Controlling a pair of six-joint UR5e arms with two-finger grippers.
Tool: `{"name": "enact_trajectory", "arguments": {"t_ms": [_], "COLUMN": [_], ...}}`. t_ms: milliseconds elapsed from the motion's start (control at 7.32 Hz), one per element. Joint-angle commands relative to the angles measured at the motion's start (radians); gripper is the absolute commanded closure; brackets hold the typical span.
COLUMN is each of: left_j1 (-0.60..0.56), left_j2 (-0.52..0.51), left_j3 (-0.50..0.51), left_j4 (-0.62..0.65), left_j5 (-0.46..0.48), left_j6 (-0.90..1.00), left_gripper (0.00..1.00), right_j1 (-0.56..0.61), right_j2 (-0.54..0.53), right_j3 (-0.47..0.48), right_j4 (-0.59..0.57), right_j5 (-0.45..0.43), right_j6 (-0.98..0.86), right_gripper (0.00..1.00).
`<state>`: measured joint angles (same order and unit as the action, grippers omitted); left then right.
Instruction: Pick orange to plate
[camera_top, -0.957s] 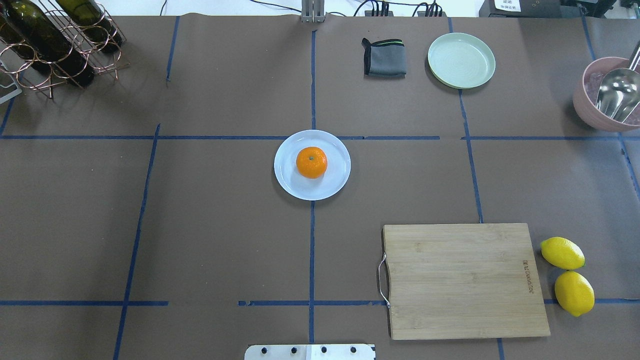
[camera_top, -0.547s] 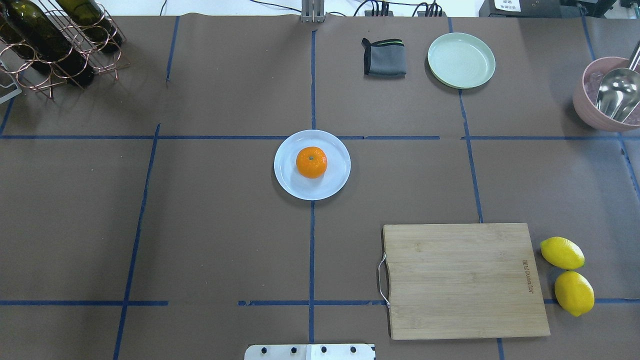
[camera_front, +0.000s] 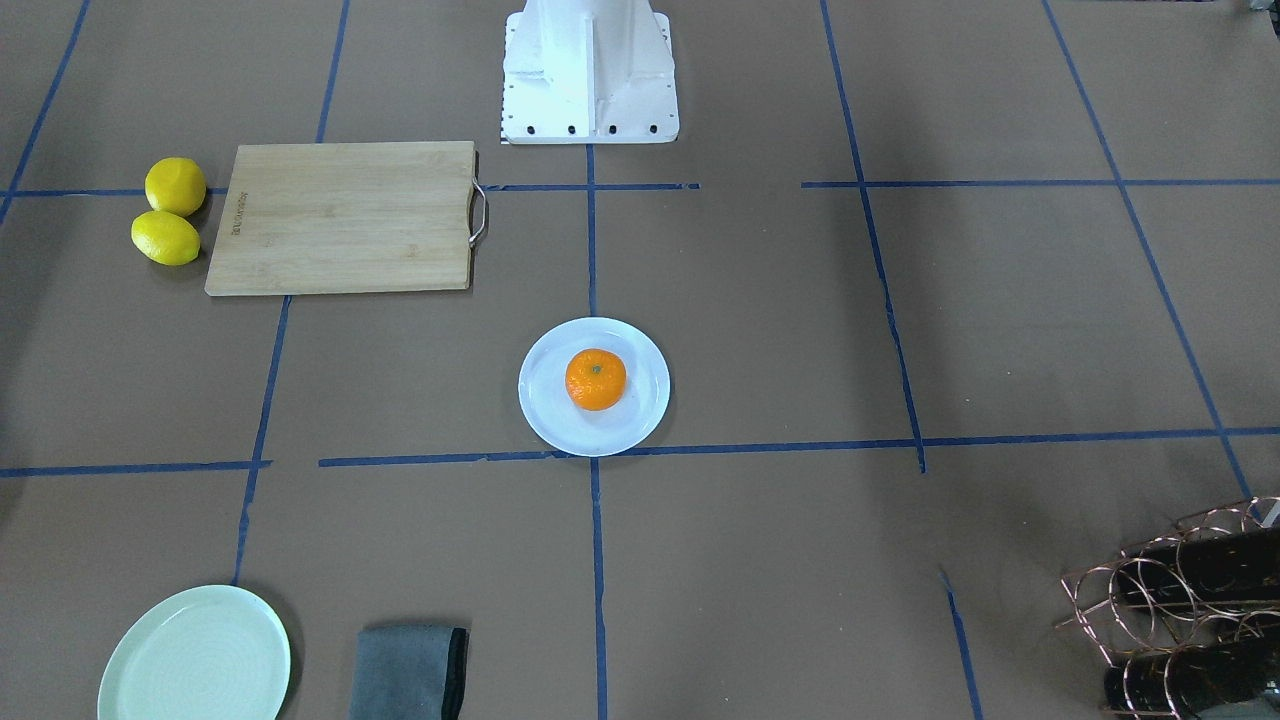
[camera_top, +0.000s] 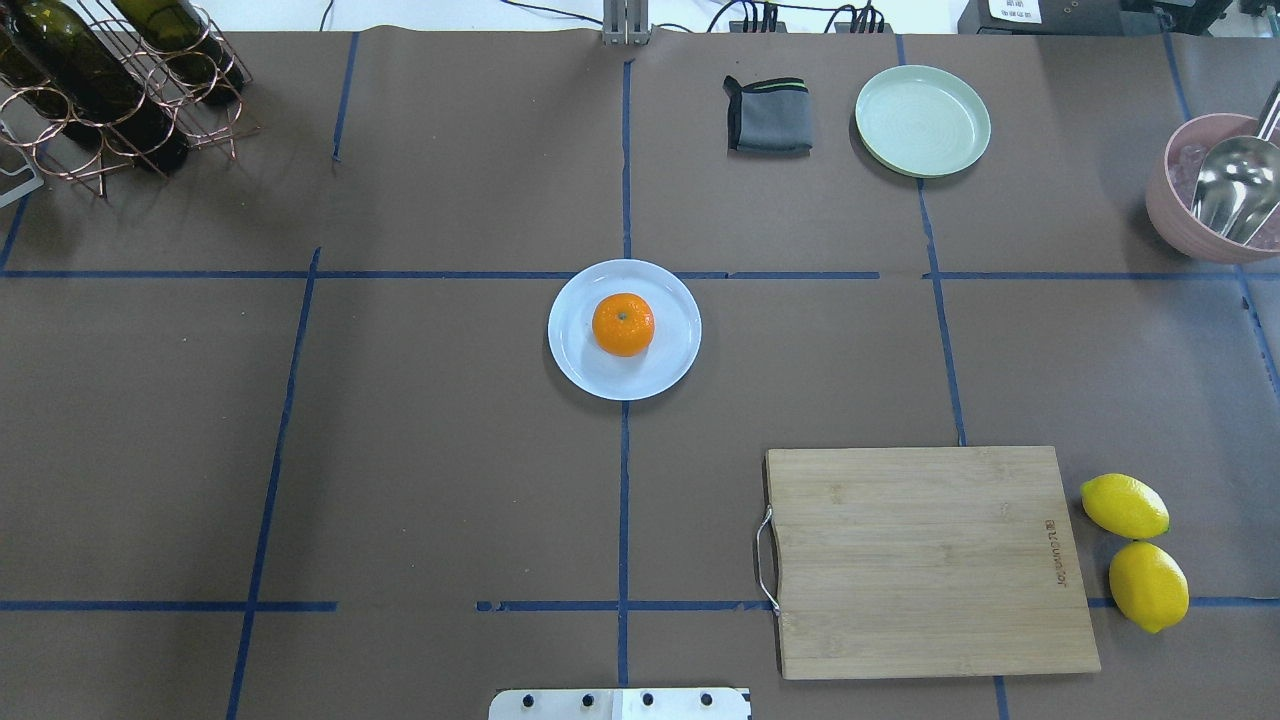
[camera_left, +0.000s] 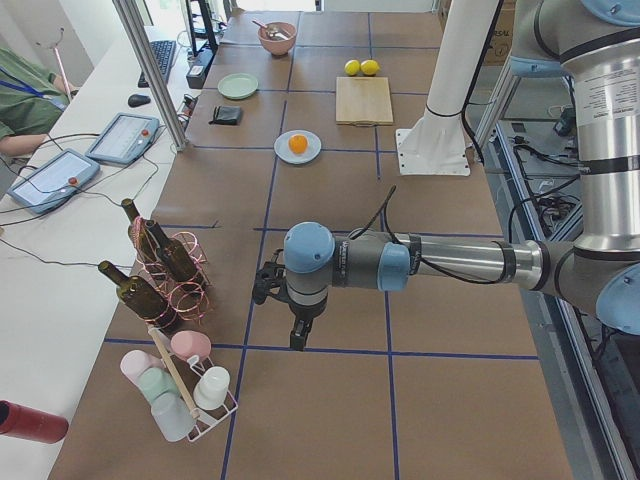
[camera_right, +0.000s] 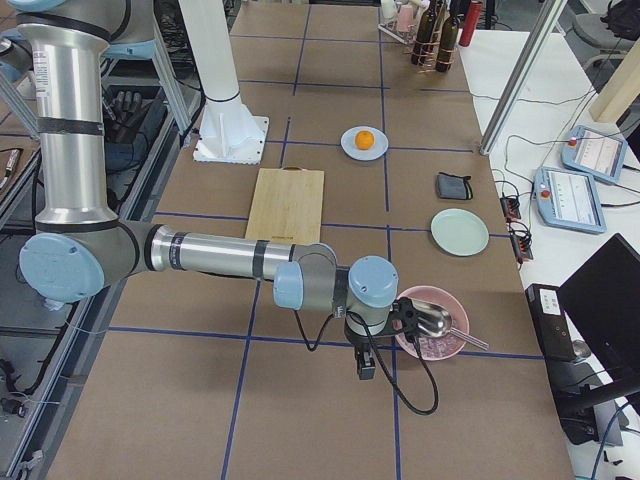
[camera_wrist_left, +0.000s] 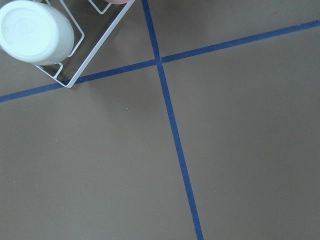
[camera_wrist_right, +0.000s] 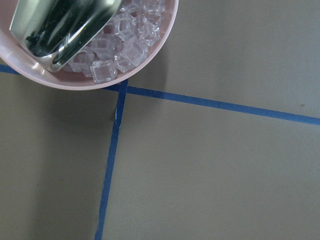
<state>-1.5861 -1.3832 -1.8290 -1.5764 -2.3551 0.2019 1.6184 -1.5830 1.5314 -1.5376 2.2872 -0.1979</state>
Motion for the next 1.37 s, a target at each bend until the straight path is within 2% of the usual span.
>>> {"name": "enact_trajectory", "arguments": {"t_ms": [0,1230], "left_j1": [0.000,0.000], "left_j2": [0.000,-0.008], "left_j3": [-0.006,-0.007], "left_j4": [-0.001,-0.001], "left_j5": [0.002,0.002], "left_j6": [0.001,0.002], "left_gripper": [0.00,0.00], "right_j1": [0.000,0.000], "right_j2": [0.000,-0.002], "right_j3": [0.000,-0.004], "right_j4": [0.001,0.016], "right_j5": [0.000,0.000], "right_j6": [0.000,0.000], "right_gripper": [0.00,0.00]}}
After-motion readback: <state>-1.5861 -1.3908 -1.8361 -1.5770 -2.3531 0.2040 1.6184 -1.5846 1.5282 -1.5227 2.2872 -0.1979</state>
